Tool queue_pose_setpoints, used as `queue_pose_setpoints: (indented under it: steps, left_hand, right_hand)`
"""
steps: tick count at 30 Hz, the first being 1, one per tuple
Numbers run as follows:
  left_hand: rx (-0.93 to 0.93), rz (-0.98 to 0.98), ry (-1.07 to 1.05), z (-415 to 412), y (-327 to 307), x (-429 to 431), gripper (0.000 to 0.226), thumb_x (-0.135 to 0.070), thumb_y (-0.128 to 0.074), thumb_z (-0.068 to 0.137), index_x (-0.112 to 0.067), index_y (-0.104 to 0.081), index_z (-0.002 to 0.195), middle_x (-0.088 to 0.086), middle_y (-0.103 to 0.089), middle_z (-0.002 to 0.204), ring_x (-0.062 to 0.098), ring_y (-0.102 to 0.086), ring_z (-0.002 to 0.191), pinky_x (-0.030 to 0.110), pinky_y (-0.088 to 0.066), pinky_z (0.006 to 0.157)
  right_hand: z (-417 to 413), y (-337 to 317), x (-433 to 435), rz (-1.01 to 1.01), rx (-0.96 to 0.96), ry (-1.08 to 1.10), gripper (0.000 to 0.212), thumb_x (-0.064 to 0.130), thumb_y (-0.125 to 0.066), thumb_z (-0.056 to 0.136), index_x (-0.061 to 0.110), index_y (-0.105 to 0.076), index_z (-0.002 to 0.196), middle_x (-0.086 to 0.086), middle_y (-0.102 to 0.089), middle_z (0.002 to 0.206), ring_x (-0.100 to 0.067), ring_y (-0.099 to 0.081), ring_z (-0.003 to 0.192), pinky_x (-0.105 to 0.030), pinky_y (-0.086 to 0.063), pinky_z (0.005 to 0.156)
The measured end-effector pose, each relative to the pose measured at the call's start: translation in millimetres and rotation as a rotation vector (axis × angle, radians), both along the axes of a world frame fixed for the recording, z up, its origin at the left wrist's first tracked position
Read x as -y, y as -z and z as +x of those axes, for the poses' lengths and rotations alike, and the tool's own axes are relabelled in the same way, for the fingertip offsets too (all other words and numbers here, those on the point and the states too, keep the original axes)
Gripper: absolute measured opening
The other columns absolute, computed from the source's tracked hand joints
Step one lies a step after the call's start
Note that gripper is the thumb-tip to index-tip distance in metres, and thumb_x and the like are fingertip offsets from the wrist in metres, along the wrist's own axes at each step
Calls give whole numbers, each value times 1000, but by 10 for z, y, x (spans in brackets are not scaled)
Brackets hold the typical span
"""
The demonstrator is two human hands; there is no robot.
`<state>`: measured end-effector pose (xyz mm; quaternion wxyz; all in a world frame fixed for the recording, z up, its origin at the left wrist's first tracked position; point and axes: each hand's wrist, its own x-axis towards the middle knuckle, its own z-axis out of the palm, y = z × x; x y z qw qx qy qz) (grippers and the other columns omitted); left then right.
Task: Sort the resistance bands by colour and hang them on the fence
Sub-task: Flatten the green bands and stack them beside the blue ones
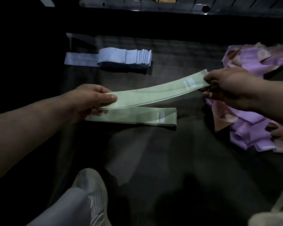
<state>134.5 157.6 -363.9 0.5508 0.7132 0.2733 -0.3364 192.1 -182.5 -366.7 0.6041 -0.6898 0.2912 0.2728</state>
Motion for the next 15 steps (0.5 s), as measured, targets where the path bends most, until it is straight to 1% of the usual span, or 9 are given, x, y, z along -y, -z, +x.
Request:
queue_pose_setpoints:
  steps: [2, 4, 5, 7, 9, 11, 13, 15]
  left_hand:
    - [0, 23, -130, -125, 21, -183, 13, -17, -70, 87, -12, -66, 98, -5, -63, 58, 8, -56, 44, 15, -43, 39]
    - [39, 57, -230, -228, 45, -325, 10, -14, -68, 89, -14, -65, 98, -2, -66, 65, 7, -55, 41, 15, -43, 37]
    - [70, 81, -260, -274, 55, -380, 9, -12, -68, 89, -15, -65, 97, 0, -66, 71, 7, -55, 41, 15, -43, 37]
    - [143, 137, -273, -351, 92, -462, 11, -9, -69, 89, -16, -64, 96, 3, -65, 77, 6, -55, 40, 16, -44, 37]
    - [193, 194, -265, -401, 128, -486, 15, -5, -68, 89, -18, -63, 95, 4, -64, 78, 5, -54, 39, 15, -45, 38]
    - [223, 238, -249, -427, 165, -478, 18, -3, -67, 89, -17, -63, 100, 4, -63, 81, 4, -53, 38, 16, -46, 39]
    - [249, 266, -232, -434, 200, -470, 21, -2, -66, 90, -17, -62, 105, 4, -62, 83, 3, -54, 38, 15, -46, 39]
    - [272, 274, -218, -441, 235, -473, 22, 0, -66, 90, -20, -62, 99, 5, -61, 82, 3, -54, 38, 15, -45, 39]
  right_hand:
    - [-130, -5, -189, 30, -42, -7, 6, 7, -51, 95, 6, -56, 93, -14, -58, 88, -12, -63, 58, -20, -48, 45]
    - [-259, 21, -334, 6, -79, -50, 5, 8, -52, 93, 9, -56, 91, -14, -55, 88, -12, -64, 57, -20, -48, 46]
    - [-329, 45, -386, -35, -77, -98, 6, 8, -53, 91, 9, -57, 87, -14, -56, 84, -12, -65, 55, -21, -49, 47]
    - [-454, 84, -447, -122, -16, -228, 10, 5, -55, 90, 11, -57, 83, -14, -57, 76, -14, -64, 53, -24, -50, 48]
    - [-532, 97, -463, -196, 93, -383, 13, 3, -57, 89, 15, -59, 94, -13, -60, 73, -16, -62, 52, -29, -52, 52]
    - [-554, 105, -451, -276, 194, -564, 25, 4, -58, 89, 23, -60, 106, -10, -65, 71, -16, -63, 56, -32, -55, 57]
    - [-532, 123, -440, -339, 259, -677, 27, 6, -59, 89, 28, -61, 105, -6, -67, 71, -17, -65, 59, -30, -53, 57]
    - [-509, 156, -442, -379, 291, -718, 22, 9, -60, 89, 27, -62, 101, -2, -68, 73, -18, -66, 63, -26, -49, 58]
